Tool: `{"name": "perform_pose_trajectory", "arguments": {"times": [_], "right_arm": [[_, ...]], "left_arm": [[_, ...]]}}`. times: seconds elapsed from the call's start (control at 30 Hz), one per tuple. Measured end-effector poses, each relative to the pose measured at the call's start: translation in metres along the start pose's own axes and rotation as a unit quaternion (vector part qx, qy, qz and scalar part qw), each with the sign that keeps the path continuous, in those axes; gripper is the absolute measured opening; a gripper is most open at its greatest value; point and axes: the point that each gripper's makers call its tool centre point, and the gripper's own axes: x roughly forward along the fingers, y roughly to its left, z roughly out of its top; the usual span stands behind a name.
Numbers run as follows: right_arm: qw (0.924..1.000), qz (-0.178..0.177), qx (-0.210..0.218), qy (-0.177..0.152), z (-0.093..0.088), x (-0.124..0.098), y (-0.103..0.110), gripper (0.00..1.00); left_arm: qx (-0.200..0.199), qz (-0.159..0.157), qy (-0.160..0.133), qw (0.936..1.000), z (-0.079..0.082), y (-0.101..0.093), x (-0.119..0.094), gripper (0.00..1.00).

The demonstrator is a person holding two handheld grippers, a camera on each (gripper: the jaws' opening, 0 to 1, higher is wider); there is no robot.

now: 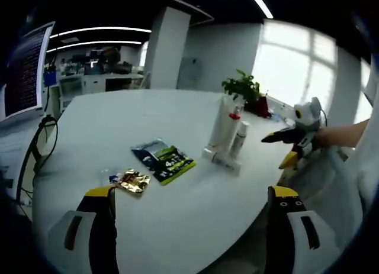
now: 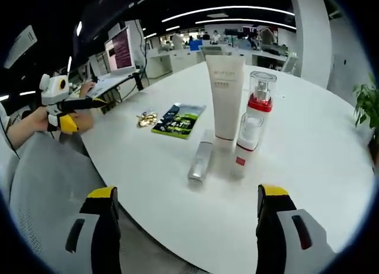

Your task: Arrange the skincare products in the storage area until every visible bottle or jar stands upright without overlapping.

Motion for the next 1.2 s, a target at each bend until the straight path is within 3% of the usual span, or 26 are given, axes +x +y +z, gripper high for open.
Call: {"name": "perform_pose_trajectory", "arguments": {"times": [0.77,1.2], "right_arm": [[0.9997,0.02,-0.004,0.016,0.009,0.03,0.016,0.94],[0.9988,0.029,-0.013,0.037,0.007,0.044,0.028,0.87]], "left_arm": [[-0.001,0.002,0.007,1.0,-0.004,0.002,0.001,0.99],[-0.001,0.002,0.011,0.9999,-0.005,0.002,0.001,0.99]]}}
